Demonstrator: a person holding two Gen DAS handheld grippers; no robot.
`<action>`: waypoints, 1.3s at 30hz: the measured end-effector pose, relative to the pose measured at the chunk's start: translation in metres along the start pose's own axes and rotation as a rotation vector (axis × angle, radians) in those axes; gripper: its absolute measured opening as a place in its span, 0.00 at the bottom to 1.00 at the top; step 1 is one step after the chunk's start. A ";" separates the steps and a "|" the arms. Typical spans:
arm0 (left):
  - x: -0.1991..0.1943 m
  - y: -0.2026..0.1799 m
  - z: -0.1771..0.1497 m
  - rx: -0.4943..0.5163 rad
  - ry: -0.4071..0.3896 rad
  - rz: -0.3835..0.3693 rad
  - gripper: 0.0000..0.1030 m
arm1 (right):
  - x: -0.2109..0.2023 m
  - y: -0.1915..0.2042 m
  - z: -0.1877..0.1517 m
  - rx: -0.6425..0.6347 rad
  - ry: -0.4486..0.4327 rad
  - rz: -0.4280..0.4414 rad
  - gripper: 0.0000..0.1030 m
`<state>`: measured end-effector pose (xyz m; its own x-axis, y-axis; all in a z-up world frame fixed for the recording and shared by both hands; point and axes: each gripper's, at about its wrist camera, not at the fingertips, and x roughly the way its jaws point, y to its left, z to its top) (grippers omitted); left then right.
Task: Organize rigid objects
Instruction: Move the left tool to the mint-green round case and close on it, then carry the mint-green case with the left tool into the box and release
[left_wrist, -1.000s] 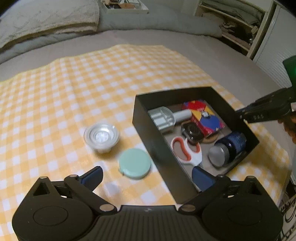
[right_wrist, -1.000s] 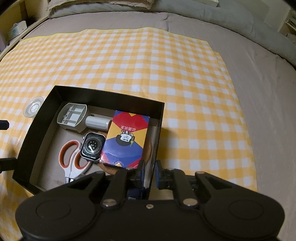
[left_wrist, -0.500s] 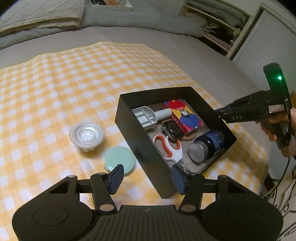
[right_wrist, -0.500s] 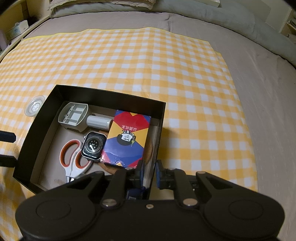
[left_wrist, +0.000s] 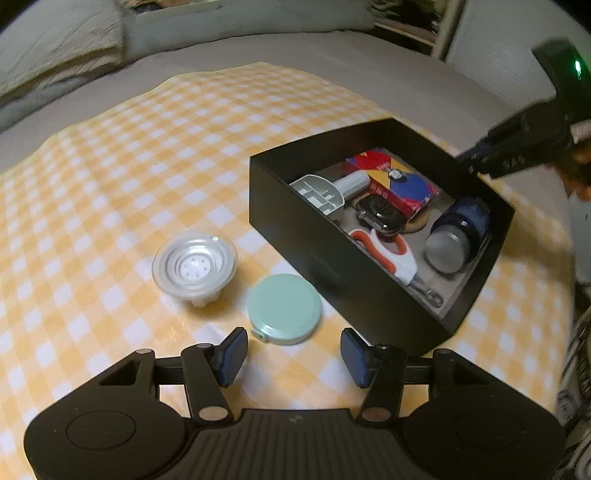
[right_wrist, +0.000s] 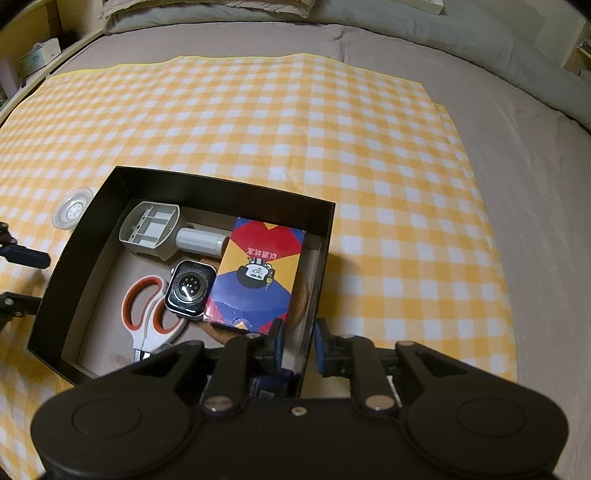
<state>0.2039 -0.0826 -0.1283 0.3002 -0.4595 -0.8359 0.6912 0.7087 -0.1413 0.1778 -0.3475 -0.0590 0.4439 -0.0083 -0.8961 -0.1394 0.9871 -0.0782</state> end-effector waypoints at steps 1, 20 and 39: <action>0.003 0.000 0.000 0.024 0.002 0.006 0.54 | 0.000 -0.001 0.000 -0.001 0.001 0.001 0.17; 0.039 -0.004 0.016 0.173 0.014 0.041 0.49 | 0.007 -0.002 0.001 -0.011 0.022 0.020 0.17; -0.037 -0.039 0.047 0.136 -0.137 -0.019 0.49 | 0.009 0.001 0.000 -0.026 0.036 0.012 0.16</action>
<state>0.1970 -0.1189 -0.0671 0.3670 -0.5471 -0.7523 0.7770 0.6250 -0.0755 0.1812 -0.3469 -0.0669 0.4102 -0.0026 -0.9120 -0.1680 0.9827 -0.0784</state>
